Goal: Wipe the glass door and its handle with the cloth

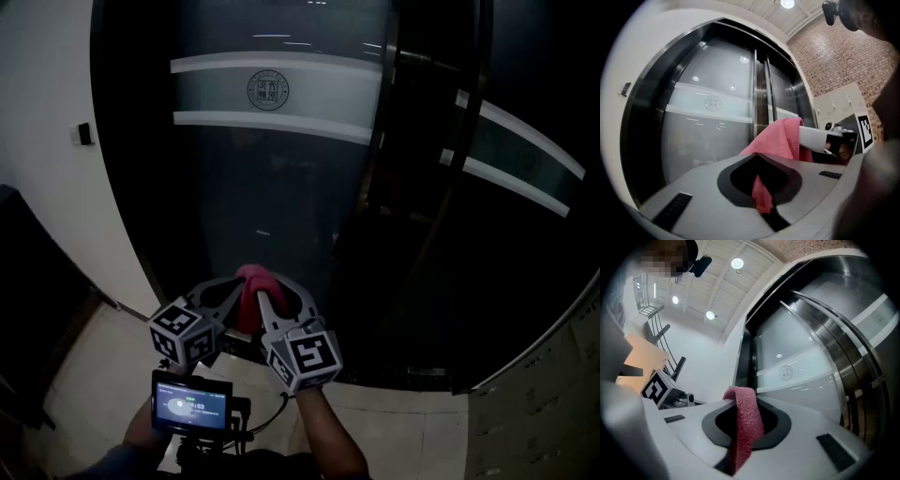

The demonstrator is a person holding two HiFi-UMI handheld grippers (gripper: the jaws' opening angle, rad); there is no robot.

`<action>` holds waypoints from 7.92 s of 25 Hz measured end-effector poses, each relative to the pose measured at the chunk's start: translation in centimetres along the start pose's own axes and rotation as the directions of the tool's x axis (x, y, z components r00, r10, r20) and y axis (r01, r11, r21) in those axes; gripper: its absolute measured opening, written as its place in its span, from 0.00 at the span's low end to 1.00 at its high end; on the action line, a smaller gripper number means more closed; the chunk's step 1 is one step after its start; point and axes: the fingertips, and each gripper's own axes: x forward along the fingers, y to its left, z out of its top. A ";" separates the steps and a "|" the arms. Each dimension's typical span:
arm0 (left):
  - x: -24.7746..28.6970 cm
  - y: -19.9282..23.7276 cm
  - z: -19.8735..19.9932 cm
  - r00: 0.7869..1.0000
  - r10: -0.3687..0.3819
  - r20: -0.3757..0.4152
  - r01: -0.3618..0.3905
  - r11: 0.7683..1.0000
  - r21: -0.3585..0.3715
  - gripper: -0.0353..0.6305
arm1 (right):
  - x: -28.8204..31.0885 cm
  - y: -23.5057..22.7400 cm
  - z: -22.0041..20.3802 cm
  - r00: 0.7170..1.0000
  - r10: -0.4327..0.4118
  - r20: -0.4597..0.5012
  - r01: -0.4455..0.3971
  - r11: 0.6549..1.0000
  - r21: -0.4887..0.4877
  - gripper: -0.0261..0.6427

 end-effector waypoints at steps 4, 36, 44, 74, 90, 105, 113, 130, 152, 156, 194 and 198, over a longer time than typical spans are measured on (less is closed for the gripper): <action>0.2 4.4 1.3 0.998 0.043 0.033 -0.043 0.999 -0.005 0.07 | 4.2 0.4 0.1 0.999 0.029 0.024 -0.028 0.999 -0.016 0.08; 9.2 48.2 21.1 0.968 0.175 0.179 -0.202 0.968 0.146 0.07 | 60.5 -3.7 7.0 0.940 0.259 0.221 -0.243 0.965 -0.101 0.08; 14.6 50.3 22.1 0.983 -0.041 0.181 0.008 0.984 0.176 0.07 | 61.6 -9.6 5.7 0.974 0.057 0.217 -0.019 0.985 -0.170 0.08; 35.9 17.4 14.7 0.854 -0.516 0.074 0.507 0.855 0.113 0.07 | 24.0 -41.4 11.8 0.778 -0.585 0.229 0.628 0.724 -0.284 0.08; 25.9 37.8 13.2 0.970 -0.209 0.124 0.199 0.976 0.087 0.07 | 43.5 -21.6 -0.2 0.962 -0.221 0.162 0.256 0.935 -0.245 0.08; 15.7 54.6 7.7 0.997 0.077 0.007 -0.078 0.989 0.125 0.07 | 59.8 -8.1 -13.1 0.999 0.012 0.037 -0.008 0.994 -0.109 0.08; 19.9 49.2 7.2 1.000 -0.027 -0.006 0.027 0.992 0.127 0.07 | 55.0 -13.6 -12.5 0.995 -0.097 0.023 0.099 0.985 -0.139 0.08; 34.2 23.9 6.6 0.933 -0.360 0.022 0.355 0.927 0.120 0.07 | 29.3 -34.3 -5.6 0.867 -0.496 0.037 0.490 0.839 -0.236 0.08; 32.3 26.4 5.8 0.949 -0.312 0.030 0.308 0.946 0.100 0.07 | 30.9 -30.8 -6.0 0.882 -0.465 0.076 0.470 0.857 -0.209 0.08; 28.8 34.0 4.4 0.980 -0.198 0.021 0.195 0.976 0.092 0.07 | 37.8 -24.8 -9.3 0.938 -0.343 0.060 0.348 0.917 -0.194 0.08; 34.5 25.7 -4.1 0.959 -0.276 -0.070 0.282 0.955 0.094 0.07 | 27.1 -33.0 -18.6 0.843 -0.531 -0.082 0.509 0.838 -0.195 0.08; 36.5 20.2 -3.5 0.945 -0.321 -0.055 0.326 0.939 0.110 0.07 | 20.2 -37.5 -16.0 0.773 -0.633 -0.049 0.617 0.767 -0.175 0.08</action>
